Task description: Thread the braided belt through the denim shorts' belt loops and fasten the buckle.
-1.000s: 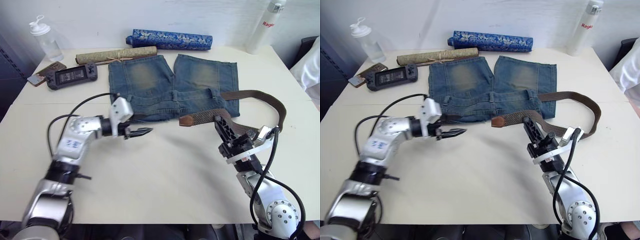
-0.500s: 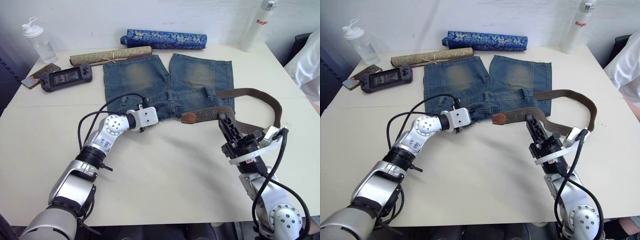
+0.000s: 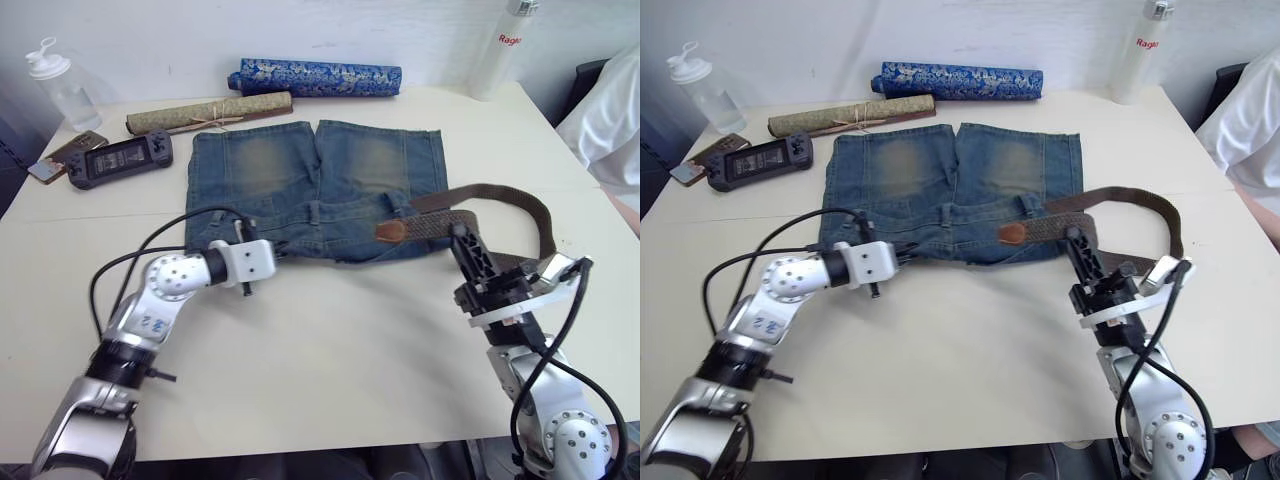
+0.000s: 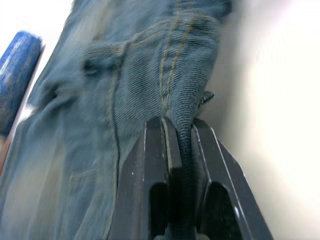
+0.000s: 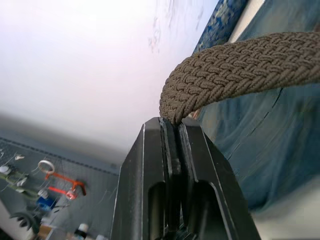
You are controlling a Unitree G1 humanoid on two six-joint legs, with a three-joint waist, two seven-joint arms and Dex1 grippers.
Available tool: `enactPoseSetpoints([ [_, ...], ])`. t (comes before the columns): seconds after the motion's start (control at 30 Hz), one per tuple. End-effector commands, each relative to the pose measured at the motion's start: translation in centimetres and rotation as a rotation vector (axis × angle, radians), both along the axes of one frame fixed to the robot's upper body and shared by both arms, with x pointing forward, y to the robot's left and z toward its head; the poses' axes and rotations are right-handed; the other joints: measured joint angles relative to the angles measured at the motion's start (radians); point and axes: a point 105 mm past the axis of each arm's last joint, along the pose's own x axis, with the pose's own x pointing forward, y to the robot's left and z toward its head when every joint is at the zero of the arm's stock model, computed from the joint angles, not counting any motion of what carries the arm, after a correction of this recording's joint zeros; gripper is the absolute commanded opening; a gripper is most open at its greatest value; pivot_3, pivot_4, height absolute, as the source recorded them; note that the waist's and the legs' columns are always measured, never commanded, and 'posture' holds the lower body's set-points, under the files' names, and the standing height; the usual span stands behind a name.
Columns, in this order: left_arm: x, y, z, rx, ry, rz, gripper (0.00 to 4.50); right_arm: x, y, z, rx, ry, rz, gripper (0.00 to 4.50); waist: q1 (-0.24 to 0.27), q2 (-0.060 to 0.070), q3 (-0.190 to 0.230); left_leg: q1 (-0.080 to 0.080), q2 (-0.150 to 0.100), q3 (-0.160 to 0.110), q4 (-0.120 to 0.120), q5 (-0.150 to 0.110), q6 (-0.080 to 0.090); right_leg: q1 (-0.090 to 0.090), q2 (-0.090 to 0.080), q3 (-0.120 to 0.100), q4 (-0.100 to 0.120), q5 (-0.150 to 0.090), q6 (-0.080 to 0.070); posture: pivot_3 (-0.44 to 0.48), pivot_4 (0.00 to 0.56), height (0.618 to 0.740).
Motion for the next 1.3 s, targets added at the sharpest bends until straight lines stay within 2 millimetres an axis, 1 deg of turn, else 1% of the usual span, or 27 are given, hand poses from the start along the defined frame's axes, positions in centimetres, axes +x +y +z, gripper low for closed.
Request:
enactPoseSetpoints([
  [0.03,-5.2,0.9,-0.3,-0.091,0.144,-0.096,0.02,-0.8,-0.6,1.4,-0.01,-0.056,-0.016,0.0,-0.013,0.001,0.0,0.001,0.0,0.001,-0.001,0.0,0.0,0.0,0.0,0.001,0.0,0.0,-0.001,0.0,0.15,0.645],
  [0.07,-6.8,1.1,-1.0,-0.079,0.181,-0.121,0.02,-0.8,-0.7,1.5,-0.013,-0.056,-0.018,0.0,-0.013,0.001,0.0,0.001,0.0,0.001,-0.003,0.0,0.0,-0.001,0.0,0.001,-0.001,-0.001,-0.002,0.0,0.15,0.645],
  [0.13,-8.9,1.2,-1.9,-0.057,0.219,-0.145,0.02,-0.8,-1.0,1.5,-0.028,-0.052,-0.02,0.0,-0.008,0.001,0.0,0.001,0.0,0.0,-0.003,0.0,0.0,-0.001,-0.001,0.001,-0.001,-0.002,-0.003,0.0,0.15,0.645],
  [0.2,-10.3,1.7,-2.9,-0.01,0.232,-0.138,0.02,-0.7,-1.2,1.3,-0.068,-0.032,-0.018,0.0,0.005,0.001,0.0,0.0,0.0,0.0,-0.003,0.0,-0.001,-0.001,-0.001,0.001,-0.001,-0.002,-0.004,0.0,0.15,0.645],
  [0.23,-10.7,2.1,-3.5,0.022,0.233,-0.126,0.02,-0.7,-1.3,1.1,-0.09,-0.015,-0.012,0.0,0.009,0.001,0.0,0.001,0.0,0.001,-0.003,0.0,-0.001,0.0,-0.001,0.001,-0.001,-0.002,-0.004,0.0,0.15,0.645],
  [0.27,-10.9,2.4,-3.8,0.033,0.239,-0.114,0.02,-0.6,-1.3,0.8,-0.114,0.002,-0.008,0.0,0.015,0.001,0.0,0.001,0.0,0.0,-0.002,0.0,-0.001,0.0,-0.001,0.0,-0.001,-0.002,-0.004,0.0,0.15,0.645],
  [0.33,-10.4,2.9,-3.7,0.017,0.218,-0.058,0.02,-0.5,-1.3,0.6,-0.144,0.02,0.013,0.0,0.029,0.001,0.0,0.001,0.0,0.001,-0.002,0.0,0.0,0.002,-0.001,0.0,-0.001,-0.006,-0.011,0.0,0.15,0.645],
  [0.43,-9.7,3.1,-3.5,0.006,0.182,-0.028,0.02,-0.4,-1.3,0.5,-0.162,0.034,0.032,0.0,0.032,0.001,0.0,0.002,0.0,0.0,-0.002,0.0,0.0,0.003,-0.001,0.0,-0.001,-0.006,-0.012,0.0,0.15,0.645],
  [0.5,-9.2,3.0,-3.0,-0.042,0.183,-0.006,0.99,-0.1,-1.4,0.3,-0.188,0.049,0.047,0.0,0.032,0.001,0.0,0.002,0.0,0.001,-0.001,0.0,0.0,0.003,-0.001,0.0,-0.001,-0.005,-0.011,0.0,0.15,0.645],
  [0.53,-9.1,2.9,-2.8,-0.059,0.189,-0.003,1.31,0.0,-1.4,0.3,-0.201,0.056,0.051,0.0,0.031,0.001,0.0,0.002,0.0,0.001,-0.001,0.0,0.0,0.003,-0.001,0.0,-0.001,-0.005,-0.009,0.0,0.15,0.645],
  [0.6,-9.5,2.5,-2.4,-0.104,0.232,-0.016,2.28,0.5,-1.6,0.3,-0.212,0.072,0.061,0.0,0.031,0.001,0.0,0.002,0.0,0.0,-0.001,0.0,0.0,0.003,-0.001,0.0,0.0,-0.004,-0.008,0.0,0.15,0.645],
  [0.63,-9.9,2.3,-1.8,-0.166,0.294,-0.031,2.78,0.7,-1.7,0.3,-0.224,0.079,0.066,0.0,0.03,0.001,0.0,0.002,0.0,0.0,-0.001,0.0,0.0,0.003,-0.001,0.0,0.0,-0.003,-0.007,0.0,0.15,0.645],
  [0.67,-10.3,2.2,-1.3,-0.209,0.341,-0.046,2.78,0.8,-1.8,0.4,-0.233,0.083,0.07,0.0,0.029,0.001,0.0,0.002,0.0,0.0,-0.001,0.0,0.0,0.003,-0.001,0.0,0.0,-0.003,-0.007,0.0,0.15,0.645],
  [0.73,-10.8,2.1,0.7,-0.352,0.456,-0.08,2.78,1.1,-2.1,0.4,-0.25,0.112,0.083,0.0,0.029,0.001,0.0,0.002,0.0,-0.001,-0.001,0.0,0.0,0.003,0.0,-0.001,0.0,-0.003,-0.007,0.0,0.15,0.645],
  [0.8,-11.3,2.3,2.5,-0.434,0.568,-0.123,2.78,1.6,-2.2,0.6,-0.263,0.123,0.11,0.0,0.028,0.001,0.0,0.002,0.001,-0.001,-0.001,0.0,0.0,0.003,0.0,-0.001,0.0,-0.004,-0.007,0.0,0.15,0.645],
  [0.83,-11.5,2.4,3.0,-0.45,0.598,-0.136,2.78,1.7,-2.2,0.6,-0.267,0.125,0.12,0.0,0.029,0.001,0.0,0.002,0.001,-0.001,-0.001,0.001,0.001,0.003,0.0,-0.002,0.0,-0.004,-0.008,0.0,0.15,0.645],
  [0.93,-10.4,2.9,4.6,-0.507,0.586,-0.115,2.78,2.1,-2.1,0.3,-0.298,0.15,0.149,0.0,0.029,0.001,0.0,0.002,0.0,-0.001,-0.001,0.001,0.001,0.003,0.0,-0.001,0.0,-0.005,-0.011,0.0,0.15,0.645],
  [0.97,-10.2,2.9,4.9,-0.519,0.587,-0.114,2.78,2.2,-2.1,0.2,-0.3,0.153,0.156,0.0,0.029,0.001,0.0,0.002,0.0,0.0,-0.001,0.001,0.001,0.004,0.0,-0.001,0.0,-0.005,-0.01,0.0,0.15,0.645],
  [1.07,-10.3,2.0,5.3,-0.506,0.586,-0.153,2.78,3.0,-1.9,-0.4,-0.325,0.186,0.175,0.0,0.028,0.001,0.0,0.002,0.0,0.0,-0.001,0.001,0.001,0.004,0.0,-0.001,0.0,-0.004,-0.008,0.0,0.15,0.645],
  [1.3,-10.0,0.5,4.8,-0.505,0.585,-0.176,2.78,4.0,-0.9,-1.8,-0.397,0.239,0.208,0.0,0.029,0.001,0.0,0.001,0.001,0.0,-0.001,0.001,0.001,0.003,0.0,-0.001,0.0,-0.004,-0.008,0.0,0.15,0.645],
])
